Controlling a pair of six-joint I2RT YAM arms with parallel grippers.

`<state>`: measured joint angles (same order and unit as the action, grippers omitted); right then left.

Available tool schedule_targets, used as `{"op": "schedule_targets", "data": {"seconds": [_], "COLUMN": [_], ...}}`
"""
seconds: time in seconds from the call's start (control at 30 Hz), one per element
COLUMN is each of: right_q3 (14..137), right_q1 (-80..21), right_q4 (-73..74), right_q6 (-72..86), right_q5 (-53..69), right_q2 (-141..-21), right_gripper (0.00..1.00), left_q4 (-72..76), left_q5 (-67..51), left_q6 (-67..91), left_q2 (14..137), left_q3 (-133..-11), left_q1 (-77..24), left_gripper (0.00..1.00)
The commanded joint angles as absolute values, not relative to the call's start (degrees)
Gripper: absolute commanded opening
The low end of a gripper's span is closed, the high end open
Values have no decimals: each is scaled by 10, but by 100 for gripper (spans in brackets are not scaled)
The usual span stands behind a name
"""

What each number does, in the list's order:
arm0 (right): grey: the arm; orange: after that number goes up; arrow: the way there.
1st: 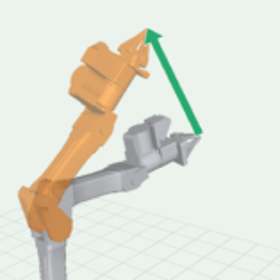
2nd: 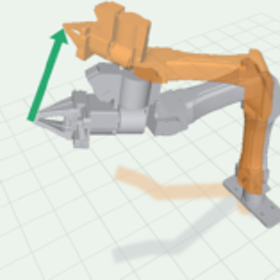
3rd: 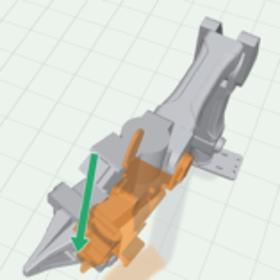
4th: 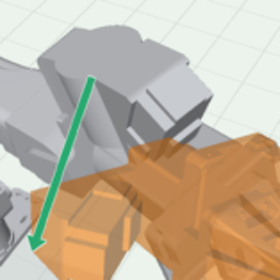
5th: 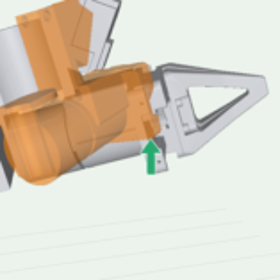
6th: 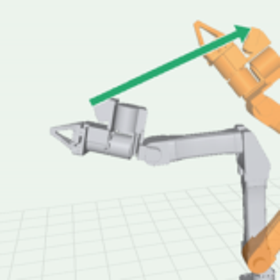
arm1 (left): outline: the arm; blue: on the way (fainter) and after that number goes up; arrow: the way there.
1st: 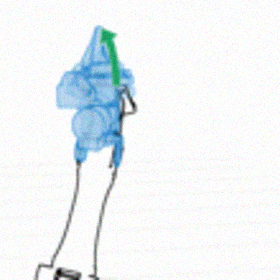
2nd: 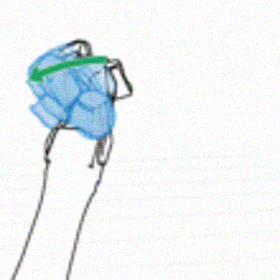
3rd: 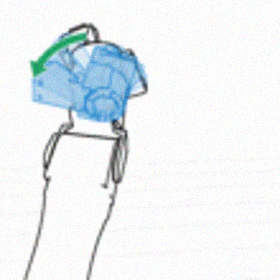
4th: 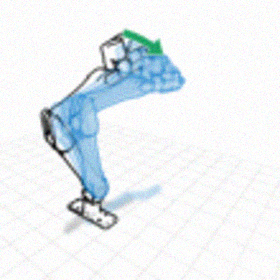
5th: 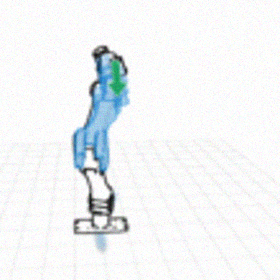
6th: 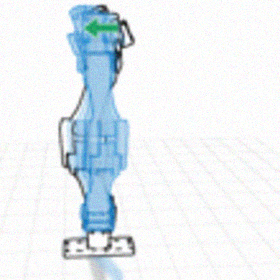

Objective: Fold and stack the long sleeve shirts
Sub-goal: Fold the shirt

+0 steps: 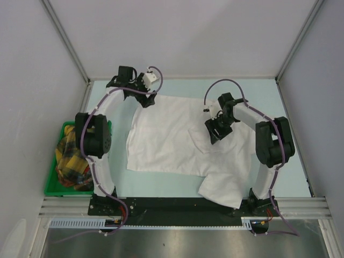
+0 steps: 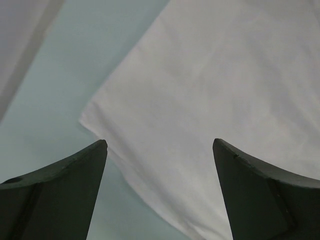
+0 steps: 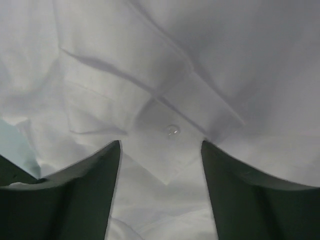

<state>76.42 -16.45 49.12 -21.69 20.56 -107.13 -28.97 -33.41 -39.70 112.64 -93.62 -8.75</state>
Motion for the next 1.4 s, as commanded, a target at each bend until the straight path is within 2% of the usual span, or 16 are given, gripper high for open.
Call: {"op": "schedule_targets", "data": {"seconds": [0.0, 0.13, 0.17, 0.5, 0.53, 0.57, 0.63, 0.67, 0.7, 0.9, 1.0, 1.1, 1.2, 1.27, 1.3, 1.37], "right_q3": [770, 781, 787, 793, 795, 795, 796, 796, 795, 795, 798, 794, 795, 797, 800, 804], "right_q1": [-174, -169, -167, -163, -166, -166, -167, -169, -170, -166, -172, -181, -182, -182, -180, -176], "right_q4": [441, 461, 466, 497, 497, 497, 496, 494, 492, 470, 480, 481, 481, 485, 485, 491], "right_q6": [-176, -184, -187, -211, -210, -207, -202, -200, -196, -176, -181, -183, -182, -185, -187, -191], "right_q5": [170, 166, 163, 188, 192, 194, 204, 203, 200, 157, 154, 152, 154, 156, 156, 165], "right_q2": [-1090, -1082, -1078, -1016, -1016, -1020, -1028, -1034, -1047, -1089, -1109, -1112, -1109, -1106, -1103, -1090], "right_gripper": [46, 15, 0, 0, 2, 17, 66, 77, 83, 84, 76, 51, 37, 18, 0, 0], "left_q4": [-293, -294, -294, -298, -297, -299, -304, -308, -308, -325, -344, -370, -389, -398, -402, -403], "left_q5": [-275, -245, -249, -258, -258, -257, -254, -252, -251, -244, -237, -240, -243, -245, -246, -246], "left_q6": [-511, -532, -537, -591, -597, -606, -613, -627, -632, -667, -696, -713, -726, -738, -741, -742], "left_q2": [1211, 1300, 1312, 1445, 1449, 1451, 1455, 1455, 1457, 1469, 1478, 1482, 1483, 1480, 1477, 1469], "left_q3": [-1086, -1166, -1179, -1322, -1320, -1318, -1314, -1312, -1307, -1305, -1308, -1308, -1308, -1308, -1308, -1310], "left_q1": [-84, -83, -82, -80, -81, -81, -81, -81, -81, -82, -87, -90, -91, -94, -94, -97], "left_gripper": [92, 88, 88, 79, 79, 78, 78, 77, 76, 66, 61, 51, 42, 33, 29, 15]}}
